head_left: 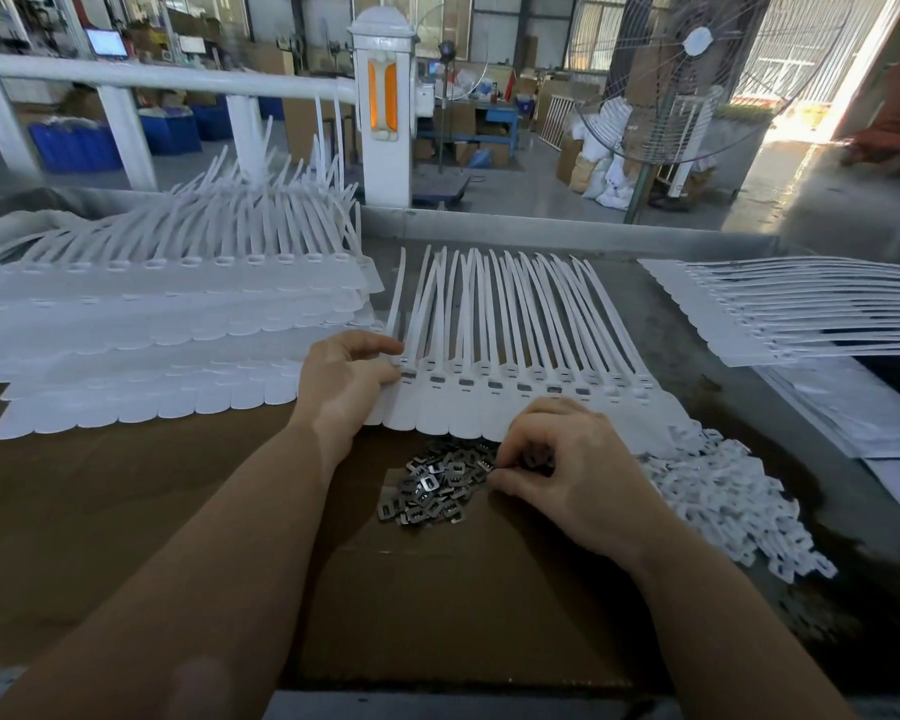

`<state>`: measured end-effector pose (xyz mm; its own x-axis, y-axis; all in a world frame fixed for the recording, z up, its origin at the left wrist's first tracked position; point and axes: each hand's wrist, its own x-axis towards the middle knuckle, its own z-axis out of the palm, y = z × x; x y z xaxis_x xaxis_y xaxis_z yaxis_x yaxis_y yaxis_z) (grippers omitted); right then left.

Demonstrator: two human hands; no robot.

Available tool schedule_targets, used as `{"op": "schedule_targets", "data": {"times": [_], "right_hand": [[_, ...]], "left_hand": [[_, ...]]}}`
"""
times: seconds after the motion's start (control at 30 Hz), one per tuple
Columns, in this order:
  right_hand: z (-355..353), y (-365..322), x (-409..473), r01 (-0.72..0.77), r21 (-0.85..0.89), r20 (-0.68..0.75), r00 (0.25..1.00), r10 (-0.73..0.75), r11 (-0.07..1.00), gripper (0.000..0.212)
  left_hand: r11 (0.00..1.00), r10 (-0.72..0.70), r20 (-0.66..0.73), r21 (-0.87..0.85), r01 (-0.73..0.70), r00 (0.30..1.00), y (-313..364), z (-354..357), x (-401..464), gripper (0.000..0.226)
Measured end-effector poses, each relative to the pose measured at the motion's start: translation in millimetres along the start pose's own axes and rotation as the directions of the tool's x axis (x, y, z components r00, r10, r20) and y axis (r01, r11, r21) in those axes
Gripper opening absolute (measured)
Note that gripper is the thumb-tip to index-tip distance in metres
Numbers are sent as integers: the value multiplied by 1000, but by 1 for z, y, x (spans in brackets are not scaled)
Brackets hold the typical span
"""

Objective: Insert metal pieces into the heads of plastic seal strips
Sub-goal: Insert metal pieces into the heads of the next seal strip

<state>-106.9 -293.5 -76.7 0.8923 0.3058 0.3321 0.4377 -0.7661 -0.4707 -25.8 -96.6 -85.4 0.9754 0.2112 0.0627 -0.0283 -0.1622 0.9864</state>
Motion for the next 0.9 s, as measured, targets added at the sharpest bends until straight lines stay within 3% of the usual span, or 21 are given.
{"op": "schedule_targets", "data": {"times": [0.13, 0.4, 0.6, 0.9], "right_hand": [[1, -1, 0, 5, 105, -93, 996, 4, 994, 16], [2, 7, 1, -91, 310, -293, 938, 186, 946, 7], [2, 9, 2, -94, 297, -345, 917, 199, 950, 8], [-21, 18, 9, -218, 319, -378, 863, 335, 922, 9]], "left_hand": [[1000, 2, -1, -1, -2, 1000, 0, 0, 0, 29], [1000, 7, -4, 6, -7, 1000, 0, 0, -1, 28], [1000, 7, -5, 11, -7, 1000, 0, 0, -1, 27], [1000, 12, -1, 10, -12, 1000, 0, 0, -1, 26]]}}
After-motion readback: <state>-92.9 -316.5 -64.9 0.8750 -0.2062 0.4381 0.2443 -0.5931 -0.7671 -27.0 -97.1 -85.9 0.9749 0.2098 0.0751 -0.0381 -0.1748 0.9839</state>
